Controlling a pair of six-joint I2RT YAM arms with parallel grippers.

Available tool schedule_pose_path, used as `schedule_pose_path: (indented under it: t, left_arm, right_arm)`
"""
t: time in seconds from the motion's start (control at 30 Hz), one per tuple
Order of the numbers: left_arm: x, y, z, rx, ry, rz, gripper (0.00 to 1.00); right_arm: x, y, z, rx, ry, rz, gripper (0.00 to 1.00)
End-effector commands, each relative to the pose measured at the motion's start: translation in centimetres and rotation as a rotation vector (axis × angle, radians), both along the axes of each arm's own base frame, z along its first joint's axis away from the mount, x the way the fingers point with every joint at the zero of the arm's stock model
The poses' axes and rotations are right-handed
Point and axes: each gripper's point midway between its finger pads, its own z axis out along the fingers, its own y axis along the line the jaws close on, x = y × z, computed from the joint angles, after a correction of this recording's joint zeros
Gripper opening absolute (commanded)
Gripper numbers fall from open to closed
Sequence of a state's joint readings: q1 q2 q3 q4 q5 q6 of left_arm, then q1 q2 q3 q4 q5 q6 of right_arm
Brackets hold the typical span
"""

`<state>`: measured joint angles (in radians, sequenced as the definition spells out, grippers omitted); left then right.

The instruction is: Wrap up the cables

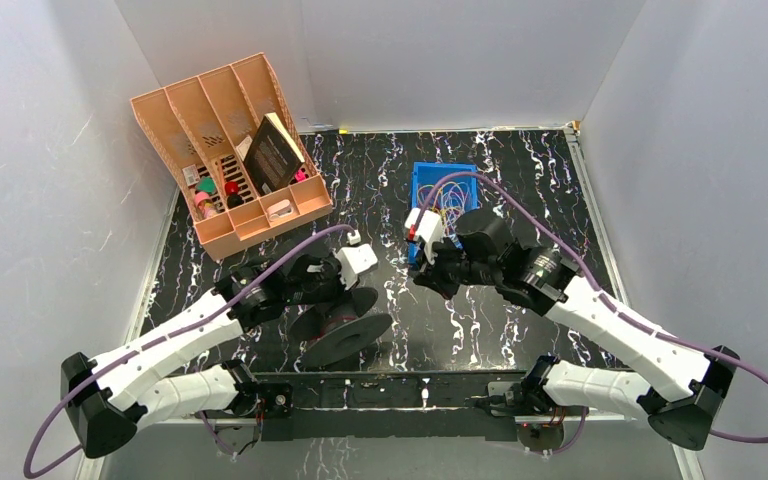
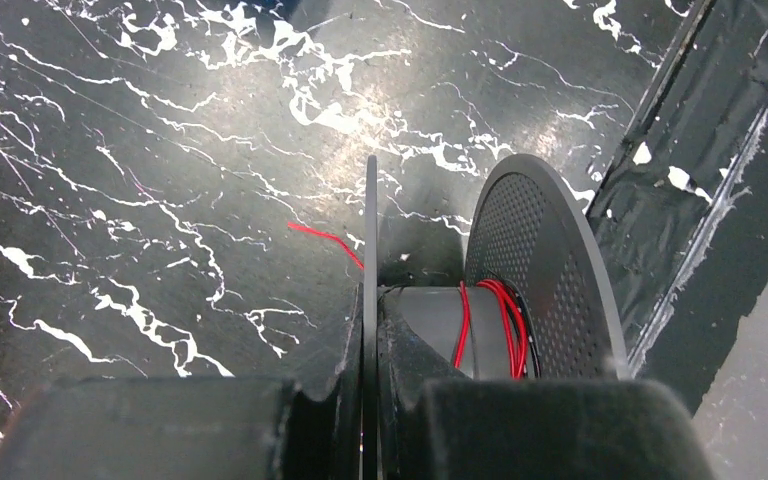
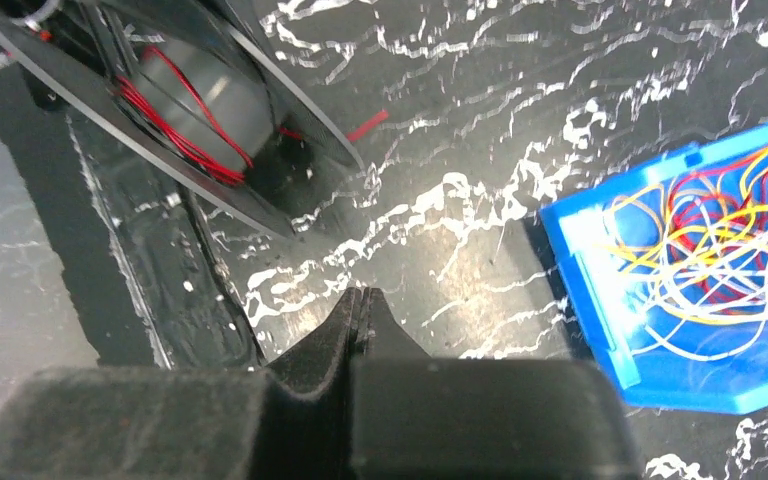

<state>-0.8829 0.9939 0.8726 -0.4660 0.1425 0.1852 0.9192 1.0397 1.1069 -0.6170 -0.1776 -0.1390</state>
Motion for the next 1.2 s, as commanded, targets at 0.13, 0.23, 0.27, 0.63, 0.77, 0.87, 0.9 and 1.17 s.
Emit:
schedule_pose_path:
  t: [0.13,0.23,0.27,0.63,0.77,0.87,0.9,1.17]
  left_arm:
    - [-0.7,0.2,1.9,-0.053,-0.023,-0.018,0.00]
    - [-0.4,0.2,2.0,-0.053,-0.029,-0.001,0.00]
    - [-0.3,0.2,2.0,-0.053,-0.033,0.005,0.00]
    - [3.6,0.9,6.2,-0.143,-0.196,0.212,0.00]
    - [5.5,1.7,8.1,-0.176,-0.279,0.315,0.00]
    - [7.2,2.8,9.4,-0.162,-0.370,0.403,0.00]
    - [7.8,3.2,9.7,-0.149,-0.403,0.427,0.00]
    - [11.6,5.7,10.9,0.000,-0.588,0.596,0.00]
  right_arm:
    - [1.2,0.6,-2.1,0.069,-0.031,-0.067,0.00]
    - [1.1,0.7,-2.4,0.094,-0.007,-0.086,0.00]
    - [1.1,0.8,-2.4,0.101,-0.001,-0.092,0.00]
    - [2.1,0.3,-1.4,0.224,0.039,-0.261,0.01]
    - [2.5,0.2,-0.9,0.277,0.058,-0.324,0.04]
    - [3.0,-0.1,-1.1,0.292,0.076,-0.387,0.07]
    - [3.1,-0.2,-1.2,0.295,0.082,-0.404,0.08]
    - [4.3,-1.4,-1.7,0.330,0.114,-0.562,0.13]
